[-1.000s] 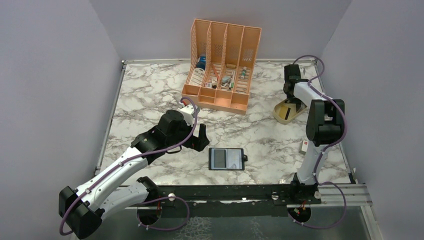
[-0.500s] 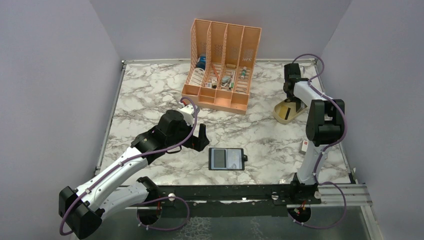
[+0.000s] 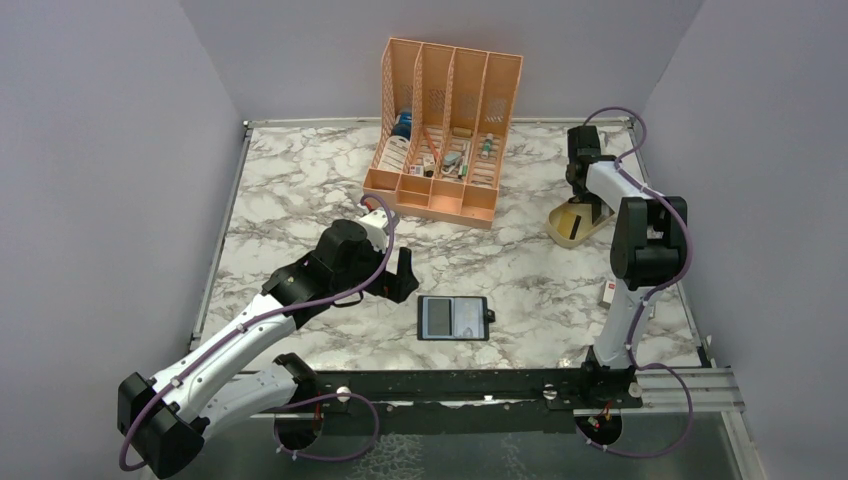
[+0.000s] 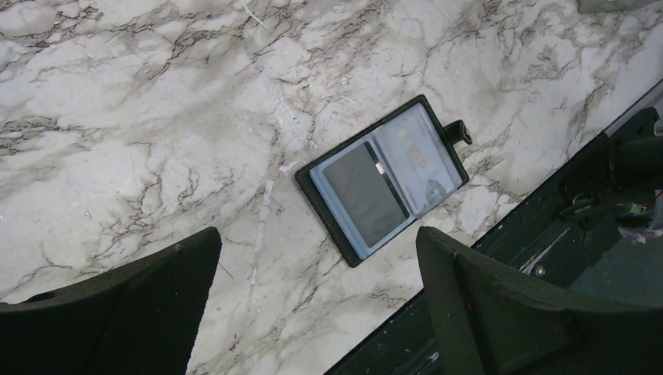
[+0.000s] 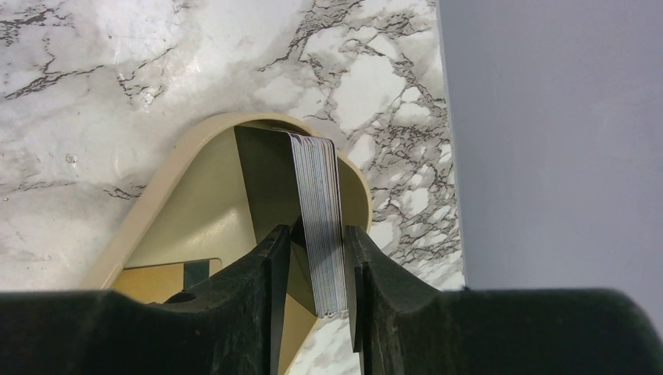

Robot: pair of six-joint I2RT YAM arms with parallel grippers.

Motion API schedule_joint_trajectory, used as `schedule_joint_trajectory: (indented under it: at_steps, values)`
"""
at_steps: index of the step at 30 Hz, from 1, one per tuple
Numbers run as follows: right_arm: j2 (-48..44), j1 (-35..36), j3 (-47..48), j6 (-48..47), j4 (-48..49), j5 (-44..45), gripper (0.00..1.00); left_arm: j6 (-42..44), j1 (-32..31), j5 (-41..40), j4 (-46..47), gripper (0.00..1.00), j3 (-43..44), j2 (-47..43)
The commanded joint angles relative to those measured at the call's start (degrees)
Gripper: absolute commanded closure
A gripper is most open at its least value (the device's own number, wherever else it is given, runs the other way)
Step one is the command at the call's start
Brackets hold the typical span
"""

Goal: Put the credit cards into the card holder
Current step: Pick up the credit card from the storage box.

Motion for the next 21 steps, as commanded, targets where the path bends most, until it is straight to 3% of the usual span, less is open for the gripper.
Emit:
schedule_joint_trajectory:
  at_steps: [1,10,21]
  values:
    - [0.83,-0.51,1.37,-0.73,1.43,-0.19,0.70,0.49,0.24,-0.81,-0.29,0.01,0.78,-0.79]
    - [-0.01,-0.49,1.87,-0.99,1.30,0.24,0.82,0.49,0.33,-0.81,-0.36,0.01,0.84,-0.82]
    - [-1.06,-0.47,2.26,-0.75,0.58,-0.76,0.89,0.40,0.50,-0.55,-0.24,0.01,0.75,-0.87]
